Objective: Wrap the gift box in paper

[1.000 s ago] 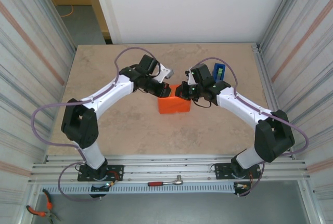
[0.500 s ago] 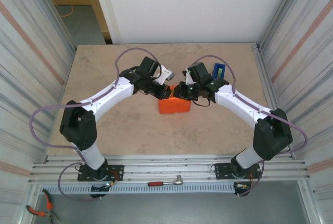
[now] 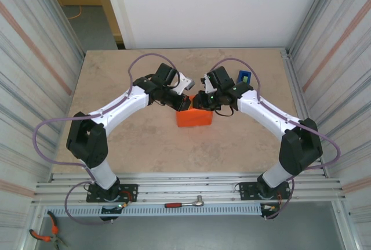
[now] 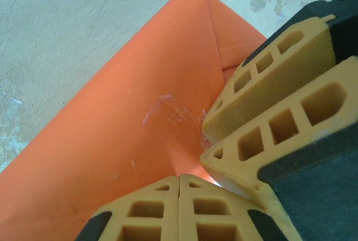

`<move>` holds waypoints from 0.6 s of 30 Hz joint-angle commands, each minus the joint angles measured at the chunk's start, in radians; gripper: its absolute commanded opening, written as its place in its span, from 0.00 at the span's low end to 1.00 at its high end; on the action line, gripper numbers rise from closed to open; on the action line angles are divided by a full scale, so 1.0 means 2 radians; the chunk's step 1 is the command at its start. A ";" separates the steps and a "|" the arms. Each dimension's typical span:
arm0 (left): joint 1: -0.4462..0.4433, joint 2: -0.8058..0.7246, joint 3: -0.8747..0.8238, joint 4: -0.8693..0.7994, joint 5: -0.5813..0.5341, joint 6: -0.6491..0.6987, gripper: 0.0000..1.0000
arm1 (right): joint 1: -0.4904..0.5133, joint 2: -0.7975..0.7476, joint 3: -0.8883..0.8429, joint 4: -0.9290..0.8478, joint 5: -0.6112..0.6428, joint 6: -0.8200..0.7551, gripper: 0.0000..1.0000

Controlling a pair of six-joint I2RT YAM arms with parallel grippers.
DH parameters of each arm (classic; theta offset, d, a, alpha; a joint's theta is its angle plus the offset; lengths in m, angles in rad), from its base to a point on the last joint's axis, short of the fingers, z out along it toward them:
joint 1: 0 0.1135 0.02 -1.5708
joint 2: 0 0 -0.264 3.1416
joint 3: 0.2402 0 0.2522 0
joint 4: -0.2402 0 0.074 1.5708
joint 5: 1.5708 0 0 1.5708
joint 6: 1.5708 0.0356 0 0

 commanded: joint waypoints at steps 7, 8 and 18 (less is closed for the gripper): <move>-0.004 0.020 -0.022 -0.023 -0.028 0.010 0.00 | 0.011 0.017 0.013 -0.056 0.000 -0.037 0.26; -0.004 0.020 -0.022 -0.023 -0.027 0.010 0.00 | 0.011 0.016 0.014 -0.056 -0.001 -0.037 0.27; -0.004 0.020 -0.026 -0.021 -0.025 0.010 0.00 | 0.013 0.002 0.019 -0.066 0.001 -0.038 0.34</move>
